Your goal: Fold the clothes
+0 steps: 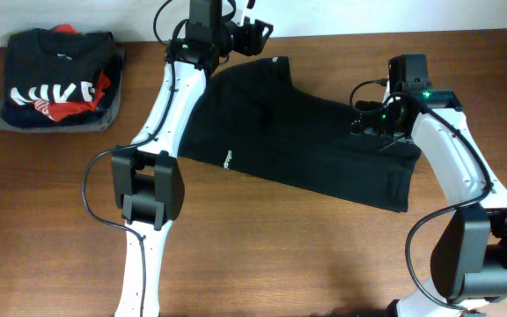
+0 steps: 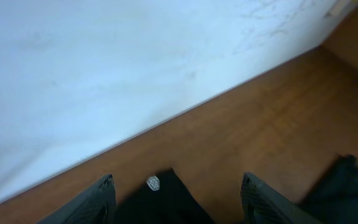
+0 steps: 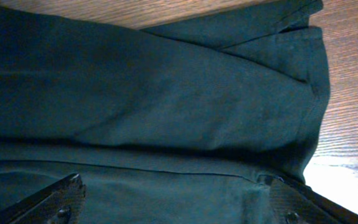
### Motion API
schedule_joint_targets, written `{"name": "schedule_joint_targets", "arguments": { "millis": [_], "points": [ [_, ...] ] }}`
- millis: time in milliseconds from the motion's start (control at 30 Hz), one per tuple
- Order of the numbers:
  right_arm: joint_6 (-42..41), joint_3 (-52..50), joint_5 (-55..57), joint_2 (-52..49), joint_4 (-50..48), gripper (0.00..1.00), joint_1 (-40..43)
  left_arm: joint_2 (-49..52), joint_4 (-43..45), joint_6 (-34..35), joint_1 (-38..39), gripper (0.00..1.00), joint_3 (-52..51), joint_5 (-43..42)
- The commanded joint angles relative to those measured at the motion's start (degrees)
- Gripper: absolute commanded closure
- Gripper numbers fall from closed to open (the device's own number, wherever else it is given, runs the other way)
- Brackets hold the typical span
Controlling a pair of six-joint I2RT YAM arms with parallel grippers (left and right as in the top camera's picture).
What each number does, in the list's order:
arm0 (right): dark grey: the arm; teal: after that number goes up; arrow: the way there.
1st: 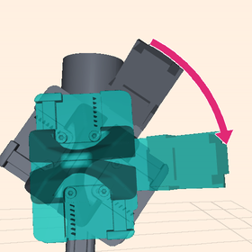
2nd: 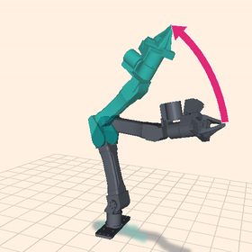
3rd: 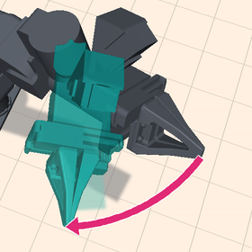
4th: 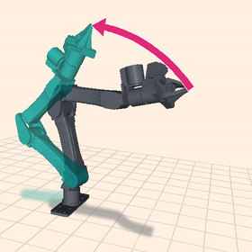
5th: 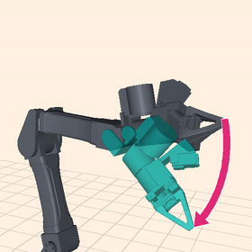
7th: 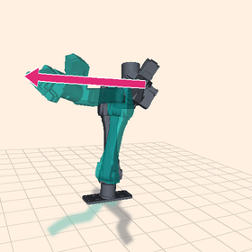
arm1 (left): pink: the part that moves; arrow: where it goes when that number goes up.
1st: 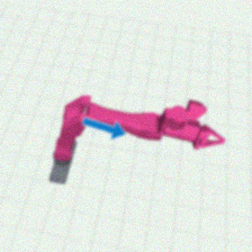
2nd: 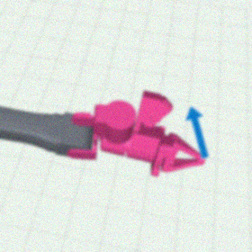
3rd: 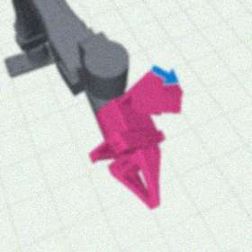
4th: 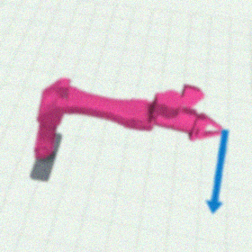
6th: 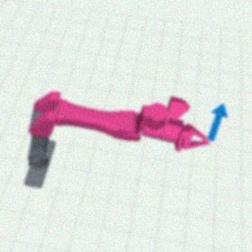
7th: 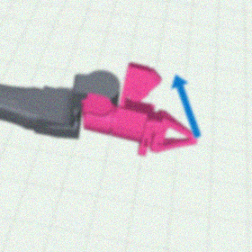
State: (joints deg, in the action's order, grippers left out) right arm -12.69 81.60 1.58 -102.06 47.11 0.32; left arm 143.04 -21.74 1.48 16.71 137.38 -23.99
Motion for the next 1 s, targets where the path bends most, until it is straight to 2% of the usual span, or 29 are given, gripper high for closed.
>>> {"name": "schedule_joint_targets", "arguments": {
  "millis": [0, 700, 733, 967],
  "points": [
    [0.2, 1.0, -1.0, 0.4, -0.1, 0.01, -0.3, 0.5, 2.1, -4.0, 1.7, 0.36, 1.3, 6.1],
    [0.2, 1.0, -1.0, 0.4, 2.1, 0.01, -0.3, 10.9, 9.8, -6.6, 4.3, 0.36, 1.3, 6.5],
    [0.2, 1.0, -1.0, 0.4, 2.1, 0.01, -0.3, 11.5, 10.6, -6.5, 4.4, 0.28, 1.3, 6.8],
    [0.2, 1.0, -1.0, 0.4, 2.1, 0.01, -0.3, 14.6, 13.4, -6.5, 5.5, 0.28, 1.3, 7.3]
  ]
}}
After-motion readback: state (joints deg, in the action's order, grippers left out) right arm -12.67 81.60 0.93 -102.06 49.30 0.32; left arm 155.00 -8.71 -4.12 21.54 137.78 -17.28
